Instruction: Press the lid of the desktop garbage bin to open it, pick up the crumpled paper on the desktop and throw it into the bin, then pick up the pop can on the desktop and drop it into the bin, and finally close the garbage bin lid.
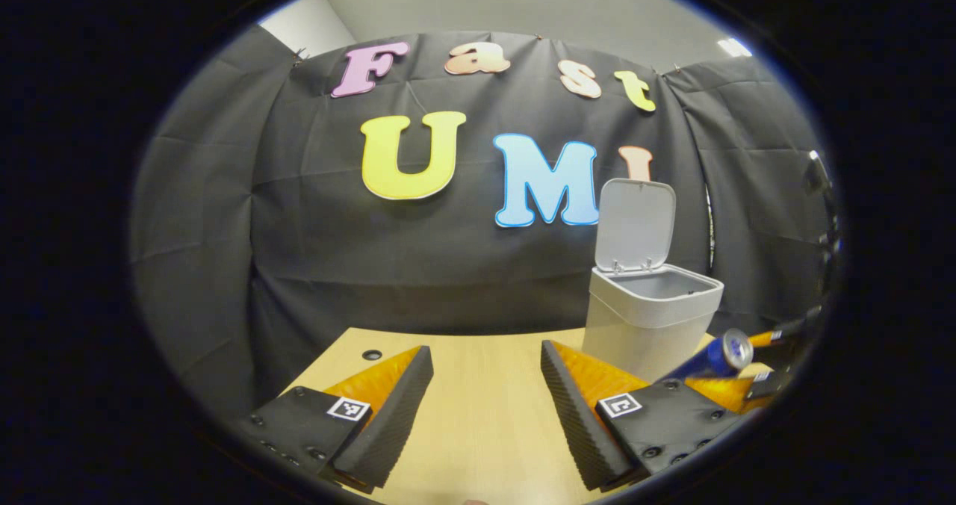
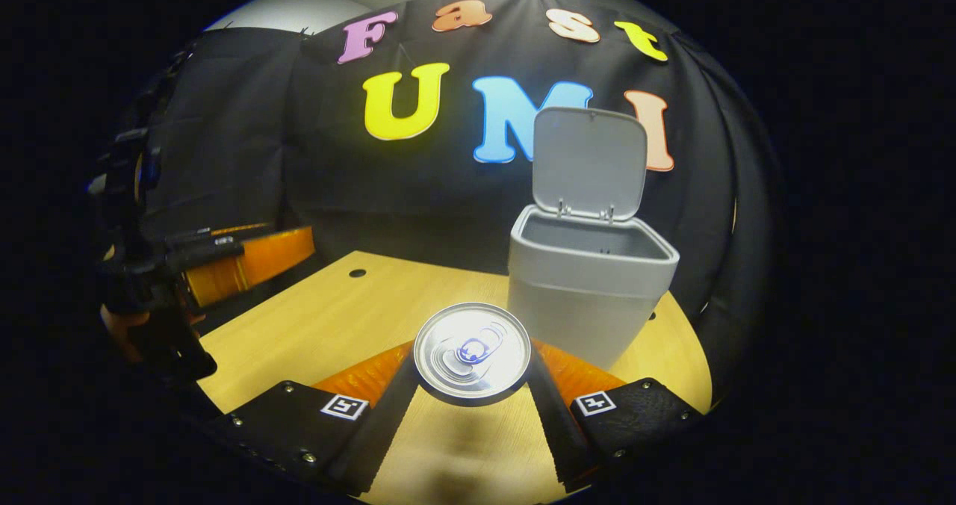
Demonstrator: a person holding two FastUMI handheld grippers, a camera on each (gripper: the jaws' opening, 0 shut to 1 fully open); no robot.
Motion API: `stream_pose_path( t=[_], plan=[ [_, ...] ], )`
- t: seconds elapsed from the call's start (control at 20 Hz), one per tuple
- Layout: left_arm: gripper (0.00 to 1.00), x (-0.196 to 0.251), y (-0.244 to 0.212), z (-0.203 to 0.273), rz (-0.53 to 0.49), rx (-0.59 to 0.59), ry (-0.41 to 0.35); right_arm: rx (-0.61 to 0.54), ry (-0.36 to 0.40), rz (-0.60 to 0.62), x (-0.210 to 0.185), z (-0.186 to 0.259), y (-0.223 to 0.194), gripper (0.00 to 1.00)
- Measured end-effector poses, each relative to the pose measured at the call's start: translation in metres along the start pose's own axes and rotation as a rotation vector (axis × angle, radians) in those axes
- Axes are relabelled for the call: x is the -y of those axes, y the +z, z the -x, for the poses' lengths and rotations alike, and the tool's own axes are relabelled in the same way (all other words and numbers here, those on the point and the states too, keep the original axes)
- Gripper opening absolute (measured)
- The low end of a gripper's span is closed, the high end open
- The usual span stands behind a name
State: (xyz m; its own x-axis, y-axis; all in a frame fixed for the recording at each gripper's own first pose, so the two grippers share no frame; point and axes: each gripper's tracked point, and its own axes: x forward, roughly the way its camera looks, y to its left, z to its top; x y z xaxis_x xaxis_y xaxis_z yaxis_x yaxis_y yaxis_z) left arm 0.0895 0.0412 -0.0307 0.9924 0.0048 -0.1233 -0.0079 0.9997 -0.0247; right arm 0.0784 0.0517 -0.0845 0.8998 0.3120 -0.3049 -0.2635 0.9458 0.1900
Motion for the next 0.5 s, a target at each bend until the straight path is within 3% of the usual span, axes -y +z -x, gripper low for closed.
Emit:
stream_pose_path(
  t=[0.1,0.35,0.4,0.5],
  plan=[
    [1.00,0.000,-0.003,0.002,0.005,-0.004,0.001,0.059,-0.014,0.003,0.010,-0.001,0.028,0.85],
    [0.95,-0.001,0.001,0.010,0.016,0.005,0.013,0.204,-0.076,0.007,0.044,-0.009,0.090,0.85],
    [1.00,-0.002,0.001,0.012,0.015,0.007,0.015,0.230,-0.083,-0.003,0.050,-0.011,0.100,0.85],
    [0.95,-0.001,0.001,0.014,0.017,0.005,0.018,0.270,-0.106,-0.012,0.063,-0.017,0.117,0.85]
  ],
)
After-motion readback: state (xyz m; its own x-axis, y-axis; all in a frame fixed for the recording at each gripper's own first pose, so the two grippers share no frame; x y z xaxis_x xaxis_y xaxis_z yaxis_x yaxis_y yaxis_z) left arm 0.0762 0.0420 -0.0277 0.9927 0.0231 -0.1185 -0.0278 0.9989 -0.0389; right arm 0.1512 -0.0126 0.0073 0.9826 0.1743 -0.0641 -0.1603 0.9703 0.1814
